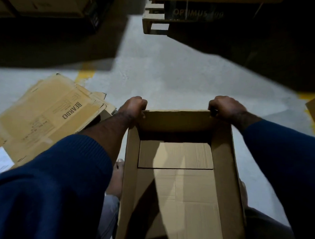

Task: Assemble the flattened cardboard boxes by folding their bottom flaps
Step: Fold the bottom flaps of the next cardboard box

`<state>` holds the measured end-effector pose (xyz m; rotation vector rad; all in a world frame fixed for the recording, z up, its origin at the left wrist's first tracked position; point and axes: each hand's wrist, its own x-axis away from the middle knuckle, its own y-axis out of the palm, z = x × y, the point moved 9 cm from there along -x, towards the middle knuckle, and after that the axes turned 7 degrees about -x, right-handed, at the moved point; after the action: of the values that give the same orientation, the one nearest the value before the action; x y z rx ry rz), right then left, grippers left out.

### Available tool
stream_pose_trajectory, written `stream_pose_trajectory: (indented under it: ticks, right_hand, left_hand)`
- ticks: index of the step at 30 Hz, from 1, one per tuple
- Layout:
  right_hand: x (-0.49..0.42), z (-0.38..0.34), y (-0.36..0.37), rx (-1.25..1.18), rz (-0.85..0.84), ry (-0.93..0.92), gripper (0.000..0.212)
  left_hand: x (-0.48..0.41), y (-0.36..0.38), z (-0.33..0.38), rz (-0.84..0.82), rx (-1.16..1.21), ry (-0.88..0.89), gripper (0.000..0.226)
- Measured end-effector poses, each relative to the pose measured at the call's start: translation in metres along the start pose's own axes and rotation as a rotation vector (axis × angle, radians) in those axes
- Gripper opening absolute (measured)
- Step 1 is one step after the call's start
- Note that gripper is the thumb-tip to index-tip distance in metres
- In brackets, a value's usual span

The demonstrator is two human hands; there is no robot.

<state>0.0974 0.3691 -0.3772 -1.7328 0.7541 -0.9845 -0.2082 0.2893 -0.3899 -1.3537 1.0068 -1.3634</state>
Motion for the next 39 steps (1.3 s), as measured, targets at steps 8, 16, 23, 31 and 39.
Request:
stream_pose_trajectory:
  ticks: [8, 16, 23, 31, 39]
  right_hand:
    - [-0.008, 0.005, -0.001, -0.028, 0.077, 0.165, 0.014]
    - [-0.014, -0.052, 0.014, 0.050, -0.019, -0.101, 0.027]
    - [-0.020, -0.091, 0.019, 0.020, 0.097, -0.086, 0.017]
    - [-0.025, -0.093, 0.019, -0.002, 0.065, -0.101, 0.017]
    - [-0.026, -0.107, 0.022, -0.071, 0.073, -0.026, 0.024]
  left_hand:
    - [-0.006, 0.003, -0.005, 0.000, 0.060, -0.135, 0.034]
    - [-0.013, 0.011, 0.048, -0.047, 0.064, 0.108, 0.025]
    - [-0.019, 0.005, 0.095, 0.061, 0.149, 0.024, 0.009]
    - [-0.022, 0.000, 0.100, 0.034, 0.112, 0.048, 0.009]
    - [-0.024, 0.007, 0.111, 0.015, 0.153, -0.028, 0.018]
